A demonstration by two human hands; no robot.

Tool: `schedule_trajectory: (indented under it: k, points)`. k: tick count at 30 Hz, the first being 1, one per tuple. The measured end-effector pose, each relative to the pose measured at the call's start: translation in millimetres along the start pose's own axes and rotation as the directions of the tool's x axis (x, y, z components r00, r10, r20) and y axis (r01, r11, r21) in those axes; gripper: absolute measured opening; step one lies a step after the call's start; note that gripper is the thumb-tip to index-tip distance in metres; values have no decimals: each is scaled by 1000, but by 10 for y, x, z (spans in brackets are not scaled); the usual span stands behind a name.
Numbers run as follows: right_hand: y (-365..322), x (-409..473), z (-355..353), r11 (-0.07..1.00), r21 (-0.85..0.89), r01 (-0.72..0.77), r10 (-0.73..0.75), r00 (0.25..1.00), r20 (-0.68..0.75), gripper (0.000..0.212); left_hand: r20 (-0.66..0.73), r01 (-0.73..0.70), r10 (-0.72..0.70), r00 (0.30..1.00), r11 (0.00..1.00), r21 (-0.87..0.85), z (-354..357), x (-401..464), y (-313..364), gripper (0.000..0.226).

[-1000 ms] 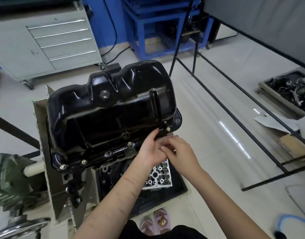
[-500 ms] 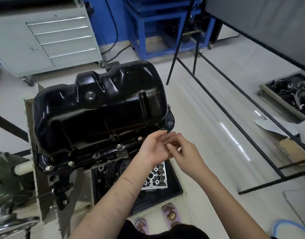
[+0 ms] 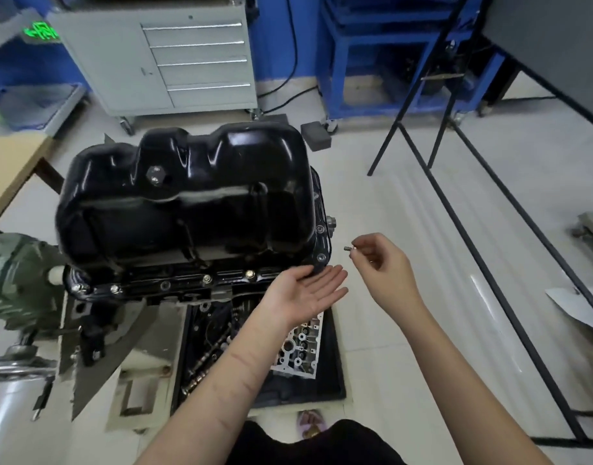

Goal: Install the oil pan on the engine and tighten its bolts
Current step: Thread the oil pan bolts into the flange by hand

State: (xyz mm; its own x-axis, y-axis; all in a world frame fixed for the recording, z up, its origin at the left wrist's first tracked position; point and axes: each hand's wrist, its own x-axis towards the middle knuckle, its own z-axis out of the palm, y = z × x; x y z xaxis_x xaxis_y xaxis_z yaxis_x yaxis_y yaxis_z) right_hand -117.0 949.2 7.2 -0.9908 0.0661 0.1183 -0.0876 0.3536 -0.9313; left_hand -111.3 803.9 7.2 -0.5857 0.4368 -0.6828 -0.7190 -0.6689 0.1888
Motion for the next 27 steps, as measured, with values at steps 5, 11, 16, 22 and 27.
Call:
schedule_trajectory:
  k: [5,11,16,22,27]
  points:
    - [17,105,41,1000,-23,11,-10,999,39,13,-36,-35,31,999,995,-92,35,20,-22,30]
    - [10,194,117,994,-102,47,-36,994,100,11,-75,-72,65,995,992,-105,75,3,-38,27]
    - [-33,243,180,967,-225,121,-80,979,185,16,-92,-74,63,994,990,-119,83,-4,-35,31]
    - [-103,319,165,856,-427,290,-134,924,358,17,-99,-71,61,993,992,-102,71,-4,-35,29]
    - [-160,378,154,797,-493,349,-109,886,450,21,-98,-80,71,993,992,-97,54,18,-33,28]
